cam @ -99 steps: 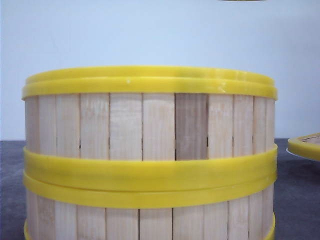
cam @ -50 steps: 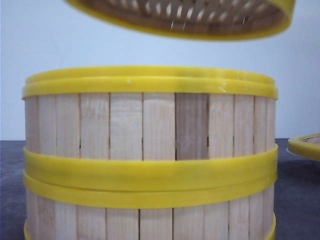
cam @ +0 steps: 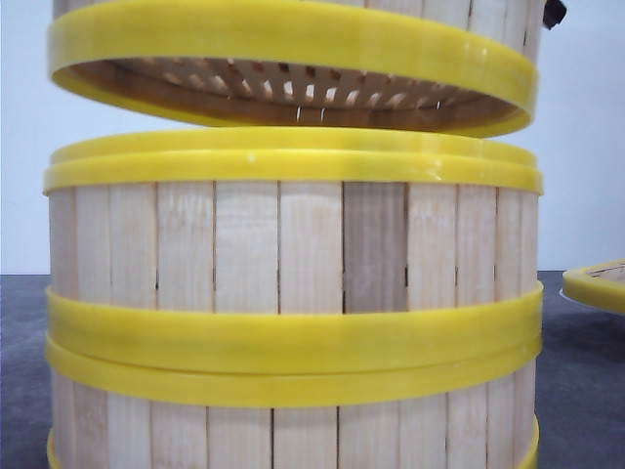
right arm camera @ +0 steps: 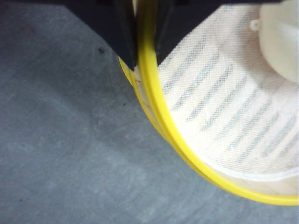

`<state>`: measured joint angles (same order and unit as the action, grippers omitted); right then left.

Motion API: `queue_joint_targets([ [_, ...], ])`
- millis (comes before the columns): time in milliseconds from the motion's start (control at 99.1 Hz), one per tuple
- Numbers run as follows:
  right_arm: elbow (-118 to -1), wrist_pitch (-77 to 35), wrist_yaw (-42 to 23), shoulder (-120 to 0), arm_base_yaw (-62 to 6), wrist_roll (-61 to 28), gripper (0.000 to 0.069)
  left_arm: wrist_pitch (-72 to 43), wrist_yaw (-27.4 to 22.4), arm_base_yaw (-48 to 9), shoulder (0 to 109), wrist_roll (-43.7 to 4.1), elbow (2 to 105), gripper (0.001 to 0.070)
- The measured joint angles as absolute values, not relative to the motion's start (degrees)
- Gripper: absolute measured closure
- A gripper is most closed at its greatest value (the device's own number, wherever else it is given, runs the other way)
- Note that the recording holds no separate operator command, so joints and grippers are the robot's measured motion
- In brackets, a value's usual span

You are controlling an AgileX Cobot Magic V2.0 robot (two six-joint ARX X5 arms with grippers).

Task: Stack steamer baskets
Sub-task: 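Lower the basket onto the stack and open the right gripper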

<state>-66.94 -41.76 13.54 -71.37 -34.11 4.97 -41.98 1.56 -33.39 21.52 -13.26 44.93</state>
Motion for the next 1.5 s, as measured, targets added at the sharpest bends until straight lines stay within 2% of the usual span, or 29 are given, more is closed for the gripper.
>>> queue_joint_targets([
  [1423,-66.94,-43.33,11.77,-76.01,-35.70,4.91,0.0657,-42.89,1.56,-33.39,21.52,-13.13,44.93,0.0475],
  [1473,-66.92,-43.48,11.81,-76.01,-35.70,4.93,0.0642,-42.92,1.56,-33.39,21.52,-13.10,44.93,0.0475],
  [1504,-66.94,-43.57,11.84,-76.03,-35.70,4.95,0.0607,-42.92,1.56,-33.39,21.52,-13.10,44.93,0.0475],
])
